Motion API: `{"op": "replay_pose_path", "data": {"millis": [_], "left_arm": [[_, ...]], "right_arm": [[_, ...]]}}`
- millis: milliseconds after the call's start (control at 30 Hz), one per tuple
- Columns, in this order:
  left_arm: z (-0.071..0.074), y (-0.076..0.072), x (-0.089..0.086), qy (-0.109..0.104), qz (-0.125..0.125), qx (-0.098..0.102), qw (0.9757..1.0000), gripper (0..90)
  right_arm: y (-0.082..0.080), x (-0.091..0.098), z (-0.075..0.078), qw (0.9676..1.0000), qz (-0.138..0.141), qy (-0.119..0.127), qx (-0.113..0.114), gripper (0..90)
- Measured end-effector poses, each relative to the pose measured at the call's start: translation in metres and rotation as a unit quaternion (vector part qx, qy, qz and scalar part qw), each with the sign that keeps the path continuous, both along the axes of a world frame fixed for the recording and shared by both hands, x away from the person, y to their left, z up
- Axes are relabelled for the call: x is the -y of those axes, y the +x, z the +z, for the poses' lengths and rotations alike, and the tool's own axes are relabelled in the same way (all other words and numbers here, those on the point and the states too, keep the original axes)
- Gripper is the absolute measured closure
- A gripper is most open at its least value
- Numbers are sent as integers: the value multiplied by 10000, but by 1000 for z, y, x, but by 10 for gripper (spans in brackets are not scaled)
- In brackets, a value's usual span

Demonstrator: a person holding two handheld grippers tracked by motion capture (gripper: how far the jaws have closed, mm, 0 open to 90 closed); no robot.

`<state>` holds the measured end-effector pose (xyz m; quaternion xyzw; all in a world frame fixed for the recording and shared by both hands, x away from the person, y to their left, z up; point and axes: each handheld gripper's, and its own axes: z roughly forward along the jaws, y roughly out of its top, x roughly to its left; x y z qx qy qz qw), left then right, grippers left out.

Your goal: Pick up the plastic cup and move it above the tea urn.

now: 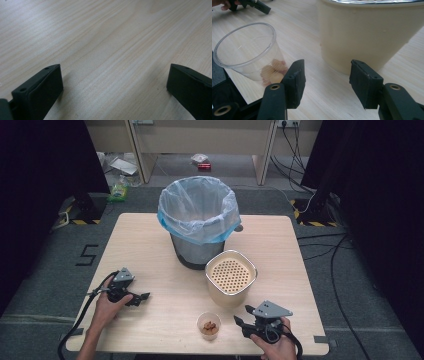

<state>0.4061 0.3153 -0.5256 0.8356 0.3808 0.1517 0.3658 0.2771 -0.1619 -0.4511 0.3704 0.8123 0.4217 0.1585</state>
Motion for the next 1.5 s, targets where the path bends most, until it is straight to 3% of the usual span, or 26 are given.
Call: {"op": "replay_pose_path", "data": {"millis": [233, 733, 1067, 1267, 1500], "left_arm": [[0, 0, 0, 2, -1, 0, 10000, 0], [0, 0, 0, 2, 2, 2, 10000, 0], [0, 0, 0, 5, -1, -2, 10000, 0], [0, 0, 0, 6, -2, -3, 10000, 0], [0, 1, 0, 3, 20, 3, 10000, 0]], "right_arm": [[-1, -10, 4, 9998, 147, 106, 11, 478], [-5, -25, 16, 9994, 315, 121, 69, 493], [-2, -45, 25, 9984, 557, 56, 127, 522], [7, -62, 15, 9966, 806, -132, -51, 577], [12, -64, 4, 9945, 959, -331, -268, 690]]}}
